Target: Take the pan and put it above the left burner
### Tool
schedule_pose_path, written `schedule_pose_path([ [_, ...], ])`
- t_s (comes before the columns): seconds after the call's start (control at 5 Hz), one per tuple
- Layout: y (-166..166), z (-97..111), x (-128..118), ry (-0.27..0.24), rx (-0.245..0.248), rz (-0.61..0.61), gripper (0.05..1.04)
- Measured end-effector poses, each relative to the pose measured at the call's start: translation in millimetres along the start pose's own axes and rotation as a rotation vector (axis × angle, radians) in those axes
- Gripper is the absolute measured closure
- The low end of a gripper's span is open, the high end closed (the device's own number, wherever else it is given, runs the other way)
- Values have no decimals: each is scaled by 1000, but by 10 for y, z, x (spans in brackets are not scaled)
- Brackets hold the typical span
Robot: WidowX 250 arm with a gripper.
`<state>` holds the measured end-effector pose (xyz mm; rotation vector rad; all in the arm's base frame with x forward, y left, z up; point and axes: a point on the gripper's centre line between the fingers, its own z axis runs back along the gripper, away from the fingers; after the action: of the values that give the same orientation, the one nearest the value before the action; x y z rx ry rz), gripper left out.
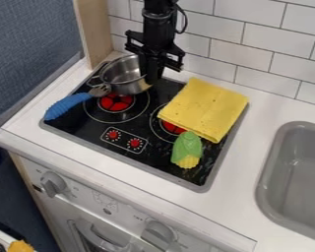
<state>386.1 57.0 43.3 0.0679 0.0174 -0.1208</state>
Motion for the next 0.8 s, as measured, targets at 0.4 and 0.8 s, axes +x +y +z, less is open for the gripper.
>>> schedule_pose_path([
  [0.4,5,-12,61,-11,1,-7,989],
  [0.8,-70,-5,-21,-42,-27,5,550],
])
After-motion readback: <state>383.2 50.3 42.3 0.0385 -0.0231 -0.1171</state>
